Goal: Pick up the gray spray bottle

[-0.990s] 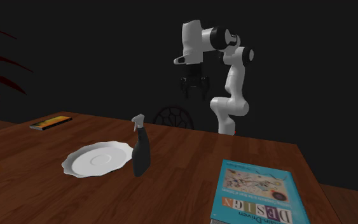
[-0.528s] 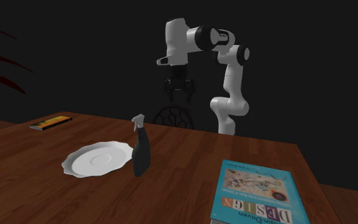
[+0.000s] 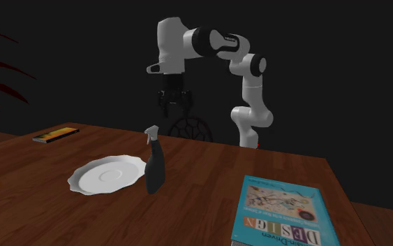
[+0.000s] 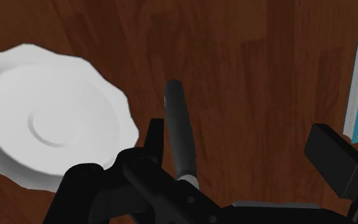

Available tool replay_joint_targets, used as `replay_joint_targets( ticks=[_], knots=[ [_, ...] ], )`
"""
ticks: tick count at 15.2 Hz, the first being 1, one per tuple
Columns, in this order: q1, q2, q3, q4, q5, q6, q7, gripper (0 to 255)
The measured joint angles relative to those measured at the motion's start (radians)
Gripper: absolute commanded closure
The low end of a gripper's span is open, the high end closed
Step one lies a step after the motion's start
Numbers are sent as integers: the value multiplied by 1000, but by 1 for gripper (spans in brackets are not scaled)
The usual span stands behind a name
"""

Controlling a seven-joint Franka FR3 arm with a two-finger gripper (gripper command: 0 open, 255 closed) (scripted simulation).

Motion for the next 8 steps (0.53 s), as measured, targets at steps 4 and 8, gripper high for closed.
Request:
replay_joint_targets(
  ticks=[4,8],
  knots=[
    [-27,196,-4,272,29,-73,-29,0],
    [-43,297,-2,395,42,-94,-41,0]
  ],
)
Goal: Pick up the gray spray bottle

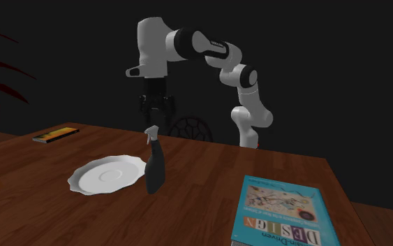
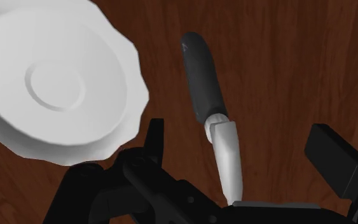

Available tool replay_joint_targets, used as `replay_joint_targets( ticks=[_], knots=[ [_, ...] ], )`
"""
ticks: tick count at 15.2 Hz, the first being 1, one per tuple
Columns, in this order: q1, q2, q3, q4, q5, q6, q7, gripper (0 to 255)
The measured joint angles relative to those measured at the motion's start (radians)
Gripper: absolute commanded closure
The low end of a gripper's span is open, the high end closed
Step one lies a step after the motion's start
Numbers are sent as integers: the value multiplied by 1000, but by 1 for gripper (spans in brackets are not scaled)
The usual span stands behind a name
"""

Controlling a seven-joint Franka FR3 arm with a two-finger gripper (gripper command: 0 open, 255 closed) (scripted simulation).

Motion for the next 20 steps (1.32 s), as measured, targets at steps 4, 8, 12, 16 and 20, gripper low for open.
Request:
replay_joint_targets(
  ticks=[4,8,12,16,20],
  knots=[
    [7,-24,0,-92,-4,68,-6,0],
    [9,-29,0,-119,-5,91,-7,255],
    [9,-29,-1,-120,-5,92,-8,255],
    [8,-29,-1,-120,-5,92,-8,255],
    [3,-10,0,-51,-2,41,-5,255]
  ],
)
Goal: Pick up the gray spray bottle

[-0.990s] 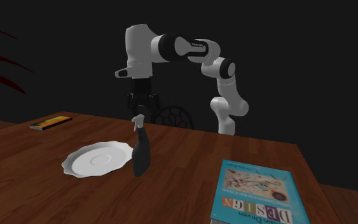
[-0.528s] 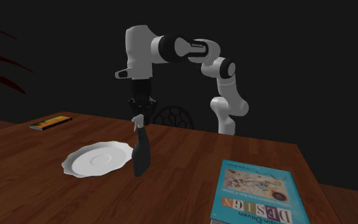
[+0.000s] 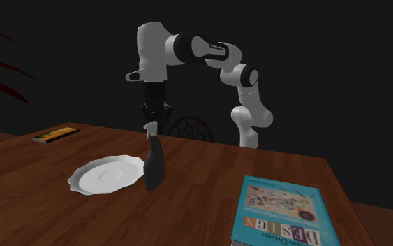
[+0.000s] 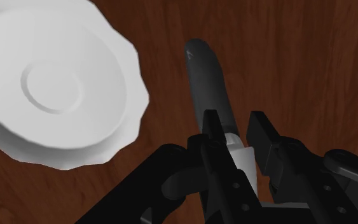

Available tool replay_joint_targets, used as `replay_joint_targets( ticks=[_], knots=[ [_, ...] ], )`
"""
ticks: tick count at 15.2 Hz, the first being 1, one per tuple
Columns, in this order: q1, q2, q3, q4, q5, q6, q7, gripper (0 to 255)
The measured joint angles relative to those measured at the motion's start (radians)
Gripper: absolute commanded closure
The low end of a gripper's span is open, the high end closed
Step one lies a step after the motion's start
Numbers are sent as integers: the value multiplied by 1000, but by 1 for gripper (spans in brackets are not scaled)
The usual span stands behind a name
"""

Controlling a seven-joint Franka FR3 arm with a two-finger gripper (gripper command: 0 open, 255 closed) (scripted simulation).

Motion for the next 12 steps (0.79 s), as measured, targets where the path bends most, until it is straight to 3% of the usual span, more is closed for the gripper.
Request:
replay_joint_targets(
  ticks=[9,12],
  knots=[
    [-28,92,3,270,16,-178,11,255],
    [-46,169,9,441,28,-271,22,255]
  ],
)
